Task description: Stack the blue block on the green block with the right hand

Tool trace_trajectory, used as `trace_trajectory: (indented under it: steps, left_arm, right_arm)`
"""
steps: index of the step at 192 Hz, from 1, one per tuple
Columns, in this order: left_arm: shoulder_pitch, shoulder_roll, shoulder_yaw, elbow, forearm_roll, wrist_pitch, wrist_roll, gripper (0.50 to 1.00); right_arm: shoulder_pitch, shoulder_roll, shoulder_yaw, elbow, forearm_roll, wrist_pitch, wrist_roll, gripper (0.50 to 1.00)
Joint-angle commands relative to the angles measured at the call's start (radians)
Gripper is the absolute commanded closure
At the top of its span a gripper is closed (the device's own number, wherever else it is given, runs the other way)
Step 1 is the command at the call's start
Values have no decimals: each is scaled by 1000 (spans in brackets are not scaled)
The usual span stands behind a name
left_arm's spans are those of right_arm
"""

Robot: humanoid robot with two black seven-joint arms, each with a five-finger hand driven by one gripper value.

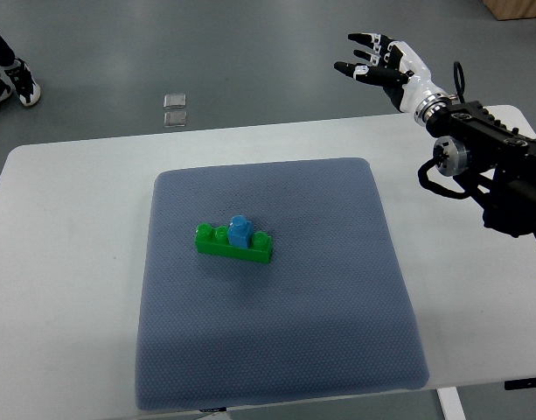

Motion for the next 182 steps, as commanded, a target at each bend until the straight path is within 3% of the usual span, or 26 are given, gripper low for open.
trace_trajectory:
  steps: [1, 44, 182]
  left_arm:
    - [0, 0, 0, 0, 1, 0, -1, 500]
    - [0, 0, 0, 0, 1, 0, -1, 500]
    - [-1, 0, 0, 0, -1, 0, 1, 500]
  right_arm:
    - [-20, 3, 0, 0, 92, 25, -22, 587]
    - [-60, 6, 0, 2, 198, 85, -31, 587]
    - [-127, 92, 86, 2, 182, 78, -3, 587]
